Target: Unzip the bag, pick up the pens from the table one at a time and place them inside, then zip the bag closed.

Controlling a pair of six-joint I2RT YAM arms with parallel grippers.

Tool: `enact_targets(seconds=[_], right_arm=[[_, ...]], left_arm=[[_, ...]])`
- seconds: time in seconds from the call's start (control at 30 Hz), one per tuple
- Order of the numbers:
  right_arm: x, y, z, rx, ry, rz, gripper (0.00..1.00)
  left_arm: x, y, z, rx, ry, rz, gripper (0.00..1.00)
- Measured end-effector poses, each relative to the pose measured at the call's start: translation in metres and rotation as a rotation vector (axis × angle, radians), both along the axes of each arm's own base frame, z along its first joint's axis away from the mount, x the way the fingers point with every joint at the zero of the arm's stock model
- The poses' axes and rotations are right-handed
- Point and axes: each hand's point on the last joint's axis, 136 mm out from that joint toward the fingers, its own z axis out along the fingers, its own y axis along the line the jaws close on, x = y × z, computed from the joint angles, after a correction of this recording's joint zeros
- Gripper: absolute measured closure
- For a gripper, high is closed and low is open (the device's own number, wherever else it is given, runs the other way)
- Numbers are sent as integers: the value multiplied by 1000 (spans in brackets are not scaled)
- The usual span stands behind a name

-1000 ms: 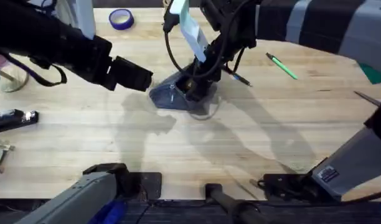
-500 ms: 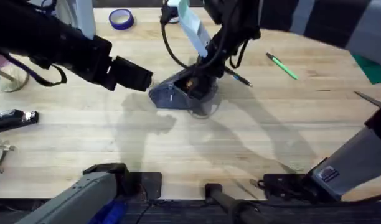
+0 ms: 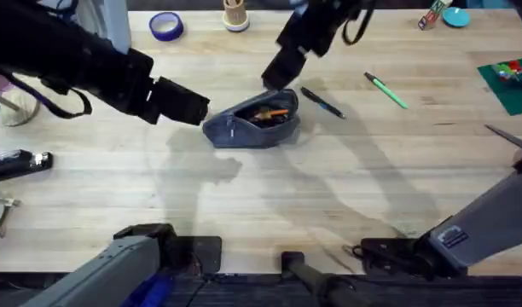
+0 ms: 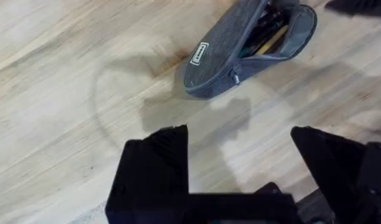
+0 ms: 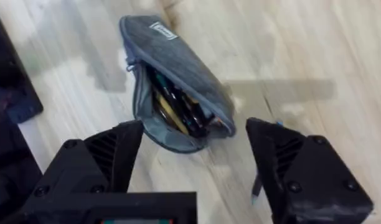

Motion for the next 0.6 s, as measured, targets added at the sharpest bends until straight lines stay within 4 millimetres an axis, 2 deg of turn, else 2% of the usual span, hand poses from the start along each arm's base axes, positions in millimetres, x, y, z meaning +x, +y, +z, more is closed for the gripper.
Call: enact_targets(seconds=[0.17, 0.4, 0.6], right_arm=[[17, -25, 14, 12, 22, -130, 5], [23, -73, 8, -22, 123, -294, 5], [29, -96, 7, -26, 144, -361, 5]], left_arm=[[0, 0, 0, 0, 0, 0, 6], [0, 0, 0, 0, 0, 0, 6], [0, 0, 0, 0, 0, 0, 5]])
